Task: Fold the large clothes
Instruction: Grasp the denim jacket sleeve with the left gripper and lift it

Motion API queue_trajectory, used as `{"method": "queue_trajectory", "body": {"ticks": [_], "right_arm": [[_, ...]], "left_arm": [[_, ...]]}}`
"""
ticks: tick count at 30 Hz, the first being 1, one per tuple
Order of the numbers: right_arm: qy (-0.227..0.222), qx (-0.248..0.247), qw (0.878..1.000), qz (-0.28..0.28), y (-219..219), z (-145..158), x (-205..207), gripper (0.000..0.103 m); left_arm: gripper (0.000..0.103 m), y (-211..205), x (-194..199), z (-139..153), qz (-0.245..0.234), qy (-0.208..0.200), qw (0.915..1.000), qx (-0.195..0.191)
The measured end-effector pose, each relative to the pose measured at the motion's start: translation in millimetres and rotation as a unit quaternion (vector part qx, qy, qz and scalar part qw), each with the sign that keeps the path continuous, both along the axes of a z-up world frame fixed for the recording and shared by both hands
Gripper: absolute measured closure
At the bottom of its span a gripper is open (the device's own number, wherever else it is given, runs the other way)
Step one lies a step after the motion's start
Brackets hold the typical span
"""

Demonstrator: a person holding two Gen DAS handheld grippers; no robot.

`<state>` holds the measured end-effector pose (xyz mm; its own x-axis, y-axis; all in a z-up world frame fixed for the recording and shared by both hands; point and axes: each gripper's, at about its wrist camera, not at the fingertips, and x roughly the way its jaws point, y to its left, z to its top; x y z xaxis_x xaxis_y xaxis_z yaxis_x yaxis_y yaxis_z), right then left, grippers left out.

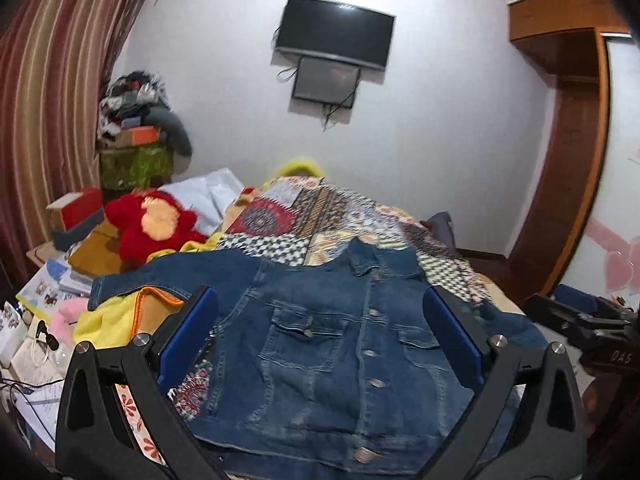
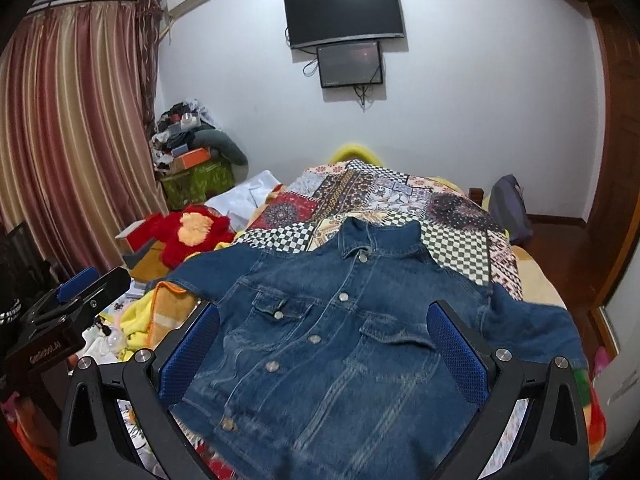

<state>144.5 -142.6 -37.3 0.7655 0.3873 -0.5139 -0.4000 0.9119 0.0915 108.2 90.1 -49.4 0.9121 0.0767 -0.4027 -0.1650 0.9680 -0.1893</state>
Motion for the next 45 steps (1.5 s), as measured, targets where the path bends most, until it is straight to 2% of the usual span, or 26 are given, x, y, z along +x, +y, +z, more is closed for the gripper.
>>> {"method": "queue_trajectory", "body": {"ticks": [7, 10, 13, 16, 17, 20, 24, 26, 28, 30, 32, 33, 35, 39, 40, 41, 43, 45], "right_arm": [[0.006, -0.012, 1.0, -0.002, 26, -2, 76, 0.0], [0.026, -0.018, 0.999, -0.004, 38, -12, 113, 0.0], [0.057, -0.052, 0.997, -0.004, 54, -36, 152, 0.0], [0.103, -0.084, 0.991, -0.006, 65, -70, 187, 0.0], [0.123, -0.09, 0.988, -0.003, 68, -83, 199, 0.0], [0.171, -0.088, 0.981, 0.004, 69, -117, 223, 0.0], [0.244, -0.057, 0.968, 0.021, 68, -156, 246, 0.0], [0.262, -0.049, 0.963, 0.028, 70, -166, 248, 0.0], [0.274, -0.049, 0.96, 0.036, 74, -175, 250, 0.0], [0.278, -0.052, 0.958, 0.043, 79, -180, 249, 0.0], [0.282, -0.052, 0.956, 0.055, 83, -182, 248, 0.0], [0.283, -0.054, 0.956, 0.063, 85, -182, 247, 0.0], [0.282, -0.056, 0.955, 0.07, 87, -181, 245, 0.0], [0.275, -0.059, 0.956, 0.078, 89, -179, 241, 0.0], [0.274, -0.058, 0.957, 0.079, 89, -178, 240, 0.0], [0.273, -0.059, 0.957, 0.079, 89, -177, 239, 0.0], [0.27, -0.062, 0.958, 0.08, 89, -175, 238, 0.0], [0.259, -0.07, 0.96, 0.08, 89, -170, 235, 0.0]], "left_arm": [[0.0, 57, 57, -23, 0.044, 0.047, 0.9979, 0.002], [0.0, 84, 87, -45, 0.04, 0.085, 0.9956, -0.005], [0.0, 110, 112, -76, 0.045, 0.139, 0.9892, -0.013], [0.0, 136, 131, -112, 0.048, 0.192, 0.9786, -0.057], [0.0, 148, 137, -127, 0.052, 0.212, 0.9726, -0.081], [0.0, 169, 147, -156, 0.05, 0.236, 0.9611, -0.135], [0.002, 186, 154, -170, 0.025, 0.229, 0.949, -0.215], [0.002, 192, 162, -174, -0.003, 0.213, 0.9399, -0.267], [0.003, 198, 173, -179, -0.012, 0.206, 0.9323, -0.297], [0.011, 204, 183, -183, -0.008, 0.209, 0.9291, -0.305], [0.013, 212, 196, -192, 0.006, 0.219, 0.9255, -0.309], [0.013, 215, 199, -194, 0.011, 0.22, 0.9255, -0.308], [0.017, 219, 208, -200, 0.035, 0.231, 0.9298, -0.284], [0.017, 215, 208, -202, 0.05, 0.237, 0.9387, -0.245], [0.024, 212, 208, -202, 0.053, 0.239, 0.942, -0.23], [0.03, 206, 209, -200, 0.065, 0.25, 0.9458, -0.197], [0.054, 200, 211, -195, 0.077, 0.262, 0.9511, -0.145], [0.068, 188, 211, -181, 0.099, 0.257, 0.9594, -0.058]]}}
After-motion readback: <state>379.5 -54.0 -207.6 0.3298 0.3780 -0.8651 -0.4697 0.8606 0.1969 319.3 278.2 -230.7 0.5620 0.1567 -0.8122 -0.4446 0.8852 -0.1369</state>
